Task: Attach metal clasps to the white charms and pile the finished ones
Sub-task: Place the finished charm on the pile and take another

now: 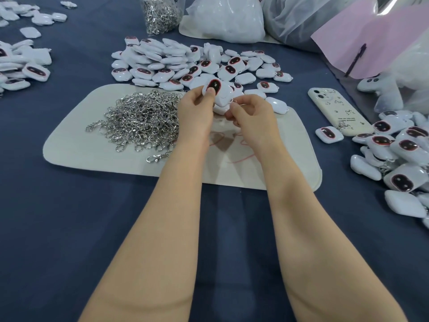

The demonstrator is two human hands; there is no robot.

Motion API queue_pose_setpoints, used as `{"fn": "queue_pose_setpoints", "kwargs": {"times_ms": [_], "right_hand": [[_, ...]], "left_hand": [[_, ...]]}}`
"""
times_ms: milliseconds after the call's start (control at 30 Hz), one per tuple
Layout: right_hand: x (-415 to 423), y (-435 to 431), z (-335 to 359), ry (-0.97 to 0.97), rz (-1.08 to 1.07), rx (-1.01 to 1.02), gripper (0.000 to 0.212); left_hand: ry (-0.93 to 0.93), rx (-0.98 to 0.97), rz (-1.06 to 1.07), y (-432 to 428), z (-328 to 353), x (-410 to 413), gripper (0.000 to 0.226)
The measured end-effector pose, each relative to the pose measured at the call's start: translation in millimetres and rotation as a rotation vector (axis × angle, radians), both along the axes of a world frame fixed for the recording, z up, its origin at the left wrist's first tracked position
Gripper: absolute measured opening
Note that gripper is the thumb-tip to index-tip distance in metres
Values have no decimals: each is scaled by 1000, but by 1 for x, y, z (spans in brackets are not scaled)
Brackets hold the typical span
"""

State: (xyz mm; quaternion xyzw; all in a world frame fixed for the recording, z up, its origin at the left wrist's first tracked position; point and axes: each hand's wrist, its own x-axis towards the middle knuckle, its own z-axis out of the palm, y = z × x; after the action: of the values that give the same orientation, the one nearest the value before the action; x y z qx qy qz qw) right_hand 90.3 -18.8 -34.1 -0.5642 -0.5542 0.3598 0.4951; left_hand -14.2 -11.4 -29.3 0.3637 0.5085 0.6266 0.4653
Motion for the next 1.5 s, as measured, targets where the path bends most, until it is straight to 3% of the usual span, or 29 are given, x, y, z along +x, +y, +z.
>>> {"fn": "queue_pose_setpoints", "kwargs": {"times_ms": [400, 567, 733, 867, 933, 1033, 1133, 1500], "right_hand": [[-2, 5, -3, 35, -92, 67, 9], [-2, 4, -1, -161, -88, 50, 11], [2, 5, 2, -216, -68, -36, 17], [4, 3, 3, -164, -51, -71, 18], [3, 1, 3, -55, -71, -52, 15], [-3, -1, 4, 137, -68, 14, 5], [-8, -2, 4, 92, -65, 58, 8], [-10, -2, 4, 106, -109, 158, 15]], "left_hand": [[-99, -30, 9, 1, 1, 3, 8], [162, 128, 16, -3, 1, 5, 11], [490, 324, -36, -7, 0, 11, 21], [517, 346, -48, -8, 0, 13, 21], [440, 319, -5, -7, 1, 14, 14], [135, 155, 39, -2, 2, 10, 12], [-119, 31, 50, 3, 1, 5, 11], [-552, -148, -105, -1, 5, 3, 18]]}}
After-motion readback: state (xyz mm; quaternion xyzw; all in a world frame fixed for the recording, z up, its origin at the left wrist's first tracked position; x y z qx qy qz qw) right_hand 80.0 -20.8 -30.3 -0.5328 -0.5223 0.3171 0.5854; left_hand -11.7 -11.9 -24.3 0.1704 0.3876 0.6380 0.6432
